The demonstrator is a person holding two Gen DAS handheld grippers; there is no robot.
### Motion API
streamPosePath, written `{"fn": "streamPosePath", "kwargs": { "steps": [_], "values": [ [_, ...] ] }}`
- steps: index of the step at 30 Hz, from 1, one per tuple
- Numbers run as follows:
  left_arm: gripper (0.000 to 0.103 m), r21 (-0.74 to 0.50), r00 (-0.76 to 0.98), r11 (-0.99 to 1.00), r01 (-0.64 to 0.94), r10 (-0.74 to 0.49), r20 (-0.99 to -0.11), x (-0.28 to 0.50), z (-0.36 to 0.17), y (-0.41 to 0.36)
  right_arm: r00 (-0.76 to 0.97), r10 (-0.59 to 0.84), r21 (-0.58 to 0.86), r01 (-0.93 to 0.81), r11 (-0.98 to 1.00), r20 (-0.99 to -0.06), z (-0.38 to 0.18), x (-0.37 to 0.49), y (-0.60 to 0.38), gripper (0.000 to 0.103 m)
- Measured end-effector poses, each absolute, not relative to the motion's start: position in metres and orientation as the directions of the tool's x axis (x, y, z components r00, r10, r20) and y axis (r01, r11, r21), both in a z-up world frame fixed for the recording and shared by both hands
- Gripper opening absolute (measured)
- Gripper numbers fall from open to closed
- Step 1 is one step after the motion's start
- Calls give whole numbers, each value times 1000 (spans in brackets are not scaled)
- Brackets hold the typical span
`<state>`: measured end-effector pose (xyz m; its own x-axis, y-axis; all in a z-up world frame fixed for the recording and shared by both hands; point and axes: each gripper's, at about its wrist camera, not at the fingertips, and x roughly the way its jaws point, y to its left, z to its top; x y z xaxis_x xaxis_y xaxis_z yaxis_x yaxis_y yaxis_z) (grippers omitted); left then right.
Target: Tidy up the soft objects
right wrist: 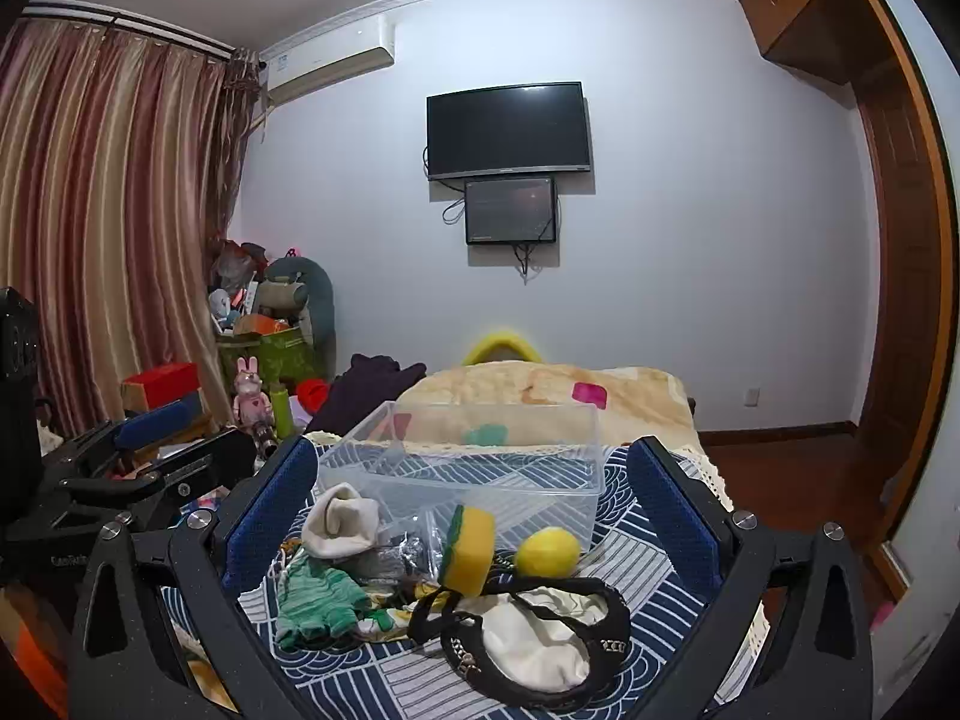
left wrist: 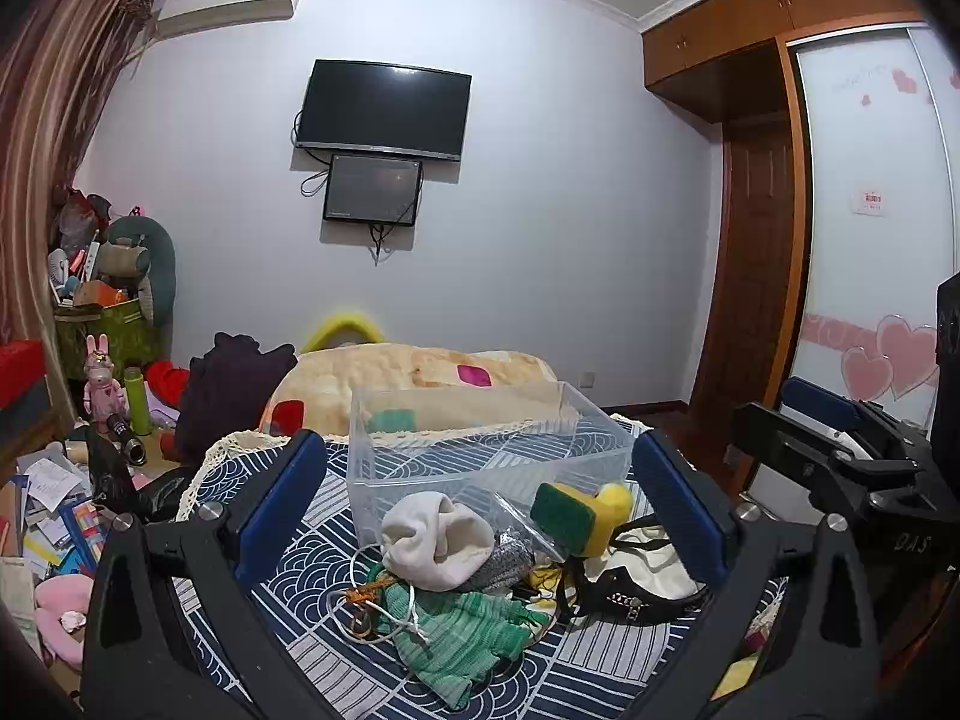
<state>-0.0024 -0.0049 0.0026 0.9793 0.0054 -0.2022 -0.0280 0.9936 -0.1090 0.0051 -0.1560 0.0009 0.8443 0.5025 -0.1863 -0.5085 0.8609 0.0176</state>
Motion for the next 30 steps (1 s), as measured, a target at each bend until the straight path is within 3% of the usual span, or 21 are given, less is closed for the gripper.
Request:
{"fn": "streamPosePath", "kwargs": {
  "steps": [30],
  "values": [
    [103,-114,979,993,-34,11,-202,-3,3,-4,845,504,30,-507,861,-179,4,5,-160,103]
  ]
}}
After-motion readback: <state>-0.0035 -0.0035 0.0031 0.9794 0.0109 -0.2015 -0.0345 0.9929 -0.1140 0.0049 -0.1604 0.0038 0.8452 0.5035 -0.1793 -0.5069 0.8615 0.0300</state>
